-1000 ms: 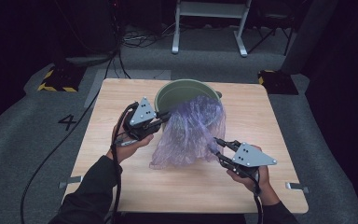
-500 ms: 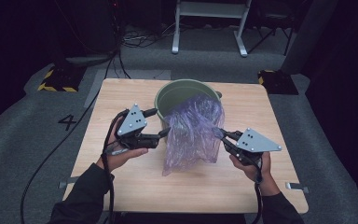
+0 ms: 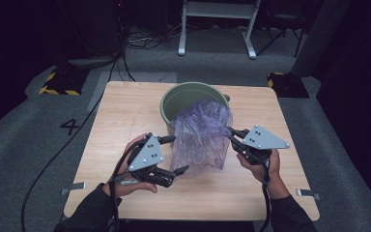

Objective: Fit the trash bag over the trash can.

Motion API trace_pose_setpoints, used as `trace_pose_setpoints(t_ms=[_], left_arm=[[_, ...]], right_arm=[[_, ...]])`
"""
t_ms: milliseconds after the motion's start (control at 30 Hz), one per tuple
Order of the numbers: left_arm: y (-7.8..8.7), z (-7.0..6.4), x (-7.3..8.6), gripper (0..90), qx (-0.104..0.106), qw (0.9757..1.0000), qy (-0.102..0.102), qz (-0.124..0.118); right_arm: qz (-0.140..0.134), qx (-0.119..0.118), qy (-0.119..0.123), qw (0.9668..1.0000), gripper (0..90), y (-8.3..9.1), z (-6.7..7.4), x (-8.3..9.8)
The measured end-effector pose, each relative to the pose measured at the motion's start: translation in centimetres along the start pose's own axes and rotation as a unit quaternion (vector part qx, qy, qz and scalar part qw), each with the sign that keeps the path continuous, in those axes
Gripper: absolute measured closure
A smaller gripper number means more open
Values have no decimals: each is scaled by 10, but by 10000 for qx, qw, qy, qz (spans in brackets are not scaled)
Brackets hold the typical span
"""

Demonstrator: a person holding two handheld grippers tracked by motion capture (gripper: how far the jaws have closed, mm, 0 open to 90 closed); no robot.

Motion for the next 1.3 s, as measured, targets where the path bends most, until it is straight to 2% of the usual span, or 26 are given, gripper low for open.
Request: trace_pose_setpoints(t_ms=[67,167,200,233,267,333,400,433,533,633,700,733,800,833,900,1000,1067,1100,1233,1300], left_arm=[[-8,-3,4,159,-84,9999,-33,106],[-18,0,12,179,-250,9991,63,330],[-18,0,12,214,-250,9991,63,330],[-22,3,14,294,-468,9979,98,436],[-23,5,15,349,-516,9976,73,451],[-22,11,17,424,-738,9962,58,466],[-20,14,18,568,-767,9960,22,460],[-17,20,20,608,-780,9956,-28,511],[-11,26,21,764,-829,9956,-120,415],[-6,29,19,865,-823,9958,-144,385],[-3,33,18,894,-785,9963,-111,339],[-2,34,17,892,-761,9965,-84,326],[-1,34,17,827,-719,9970,-40,282],[-1,33,16,736,-658,9975,13,242],[0,28,14,474,-528,9984,128,155],[5,16,9,253,-427,9990,137,-26],[10,7,5,229,-323,9992,131,-171],[11,2,3,210,-198,9995,148,-205],[7,-11,4,167,-22,9999,104,-96],[0,-12,9,160,-164,9998,29,50]], right_arm=[[-19,25,-13,10000,894,0,-1,-2],[-58,16,-42,10000,894,1,-2,-4],[-58,16,-42,10000,894,1,-2,-4],[-88,19,-25,10000,893,2,-2,-5],[-91,22,-26,10000,893,3,-3,-6],[-105,43,-30,9999,892,4,-4,-6],[-112,49,-40,9999,892,4,-5,-6],[-122,59,-66,9999,891,5,-7,-6],[-99,73,-76,9999,890,6,-9,-5],[-74,83,-94,9999,889,6,-11,-5],[-27,78,-124,9999,882,6,-13,-3],[-25,70,-137,9999,882,6,-13,-2],[-9,71,-148,9999,882,6,-13,0],[-3,74,-156,9999,882,6,-13,0],[-1,81,-168,9998,882,6,-13,0],[27,79,-154,9998,882,4,-12,-1],[45,93,-114,9999,883,3,-12,-1],[52,91,-106,9999,882,3,-11,-2],[40,97,-125,9999,882,2,-11,-3],[36,90,-125,9999,881,2,-10,-3]])
Point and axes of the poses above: each handheld gripper's, and its own axes: y roughly backward along the jaws, x roughly out of its underside, z roughly to its left, the point moved 5 cm from there along -y, roughly forward along the jaws, and after that the axes turned 4 degrees about x, right-handed, at the moved point
